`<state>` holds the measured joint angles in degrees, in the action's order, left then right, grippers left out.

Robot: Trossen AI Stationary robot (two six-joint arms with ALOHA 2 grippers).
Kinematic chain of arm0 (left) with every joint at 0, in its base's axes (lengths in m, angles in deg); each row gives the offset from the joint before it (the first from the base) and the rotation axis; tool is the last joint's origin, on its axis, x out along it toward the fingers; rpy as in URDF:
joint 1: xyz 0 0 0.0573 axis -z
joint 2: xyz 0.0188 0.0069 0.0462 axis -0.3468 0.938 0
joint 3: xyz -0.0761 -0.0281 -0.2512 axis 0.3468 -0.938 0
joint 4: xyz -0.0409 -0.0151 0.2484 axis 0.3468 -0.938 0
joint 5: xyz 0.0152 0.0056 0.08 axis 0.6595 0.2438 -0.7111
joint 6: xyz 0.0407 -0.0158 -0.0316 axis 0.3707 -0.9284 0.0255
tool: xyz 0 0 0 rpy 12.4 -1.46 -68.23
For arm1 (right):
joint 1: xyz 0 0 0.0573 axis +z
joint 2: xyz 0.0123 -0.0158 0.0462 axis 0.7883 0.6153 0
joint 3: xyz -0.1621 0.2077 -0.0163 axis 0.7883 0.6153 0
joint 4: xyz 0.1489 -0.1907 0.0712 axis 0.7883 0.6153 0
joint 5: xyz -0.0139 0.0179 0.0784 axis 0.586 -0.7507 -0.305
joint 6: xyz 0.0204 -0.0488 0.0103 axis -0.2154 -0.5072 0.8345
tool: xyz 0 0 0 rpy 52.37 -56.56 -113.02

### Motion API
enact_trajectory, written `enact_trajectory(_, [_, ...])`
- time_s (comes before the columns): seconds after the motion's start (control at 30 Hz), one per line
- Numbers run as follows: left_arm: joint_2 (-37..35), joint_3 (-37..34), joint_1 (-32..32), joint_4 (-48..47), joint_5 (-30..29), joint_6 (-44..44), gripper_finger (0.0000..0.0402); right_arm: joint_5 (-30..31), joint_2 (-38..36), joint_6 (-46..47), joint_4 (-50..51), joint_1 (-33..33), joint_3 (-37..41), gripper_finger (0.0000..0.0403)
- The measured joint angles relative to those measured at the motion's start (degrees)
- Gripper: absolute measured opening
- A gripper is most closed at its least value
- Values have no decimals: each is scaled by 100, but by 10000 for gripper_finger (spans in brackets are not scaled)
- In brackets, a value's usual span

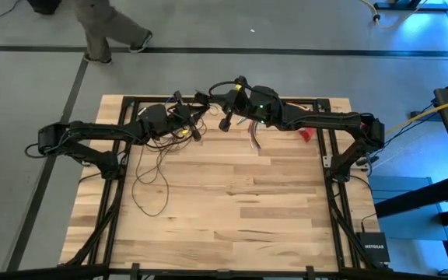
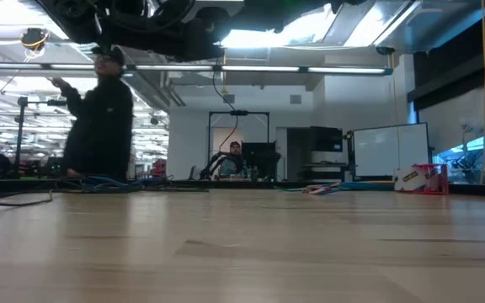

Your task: Coiling cords

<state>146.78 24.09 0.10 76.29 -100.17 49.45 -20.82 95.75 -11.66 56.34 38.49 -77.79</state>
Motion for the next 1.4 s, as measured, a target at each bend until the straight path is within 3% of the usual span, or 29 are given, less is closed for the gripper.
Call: enact_trajectory(1.4, [16,-22,-7,34,-44,-25,4,-607,-121,-125,1293,4,-1871,5])
